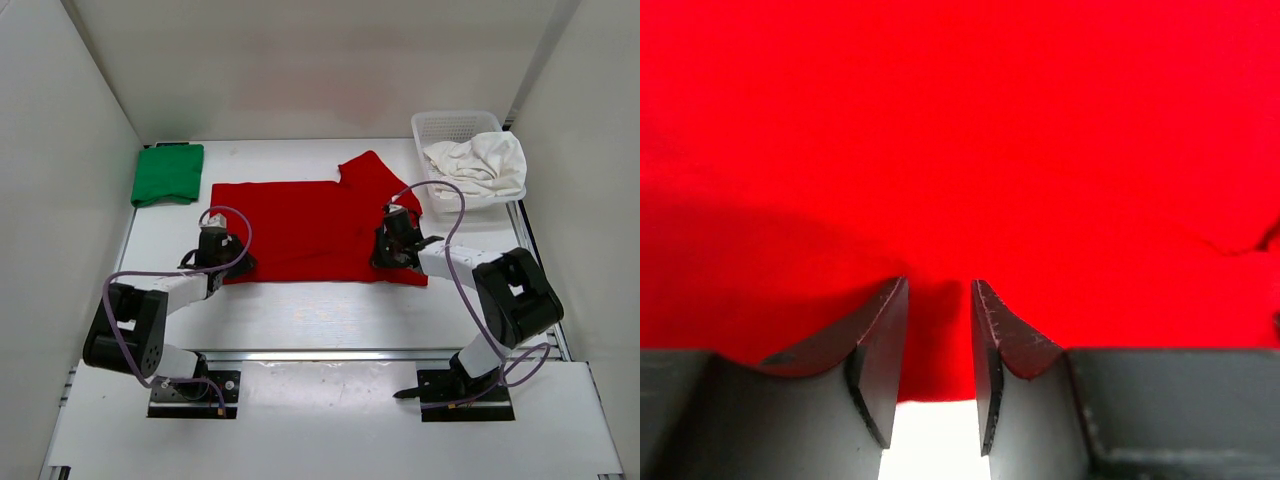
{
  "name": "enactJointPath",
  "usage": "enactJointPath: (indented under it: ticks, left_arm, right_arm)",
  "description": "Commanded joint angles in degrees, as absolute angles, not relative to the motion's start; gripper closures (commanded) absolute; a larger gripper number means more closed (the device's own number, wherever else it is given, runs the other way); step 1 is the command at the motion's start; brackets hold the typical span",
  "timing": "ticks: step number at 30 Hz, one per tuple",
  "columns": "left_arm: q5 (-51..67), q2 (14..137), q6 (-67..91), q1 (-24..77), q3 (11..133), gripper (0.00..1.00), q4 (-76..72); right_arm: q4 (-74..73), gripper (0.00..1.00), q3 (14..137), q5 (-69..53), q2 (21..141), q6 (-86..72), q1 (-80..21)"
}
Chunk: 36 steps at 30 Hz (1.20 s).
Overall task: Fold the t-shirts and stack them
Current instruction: Fold the flattened tshirt in 1/3 of the way, then grap the side of the flattened tshirt furthest away from the robot with both arms
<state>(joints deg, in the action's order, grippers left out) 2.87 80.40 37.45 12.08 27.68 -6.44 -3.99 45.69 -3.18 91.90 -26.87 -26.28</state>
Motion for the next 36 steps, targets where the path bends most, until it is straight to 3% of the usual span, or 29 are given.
enactJointPath:
  ticks: [1,7,11,14,19,23,29,32,36]
  left_arm:
    - [8.2,81.1,36.4,12.5,27.9,0.58,-2.9]
    - [11.4,70.0,36.4,8.1,18.6,0.57,0.0]
    - [7.4,63.1,36.6,12.1,17.0,0.55,6.6]
    - [9.3,57.3,37.8,9.9,13.6,0.56,8.1]
    - [9.1,57.1,37.9,12.4,25.6,0.54,8.5]
    - [2.8,65.0,35.9,17.0,40.0,0.47,7.3]
    - [8.2,84.9,39.0,2.6,52.9,0.53,1.1]
    - [5.8,94.6,36.3,-1.7,62.4,0.57,7.0]
    - [2.0,104.0,31.7,-4.1,71.7,0.55,11.5]
  right_arm:
    - [-2.8,1.0,42.8,-1.2,91.1,-27.2,-27.1]
    - [-1.5,1.0,30.4,-4.6,82.6,-31.1,-27.9]
    - [-3.2,1.0,28.3,-5.8,79.5,-32.4,-29.8]
    - [-4.7,1.0,29.4,-5.5,77.5,-33.2,-31.0]
    - [-6.6,0.74,39.0,-5.0,73.7,-32.5,-30.2]
    - [-3.2,0.75,47.5,-10.3,77.5,-32.5,-27.5]
    - [1.0,0.9,61.9,-15.3,89.5,-30.8,-28.6]
    - [3.3,0.91,60.6,-16.4,92.0,-30.1,-30.1]
    - [8.1,0.91,54.8,-19.3,90.7,-31.1,-30.7]
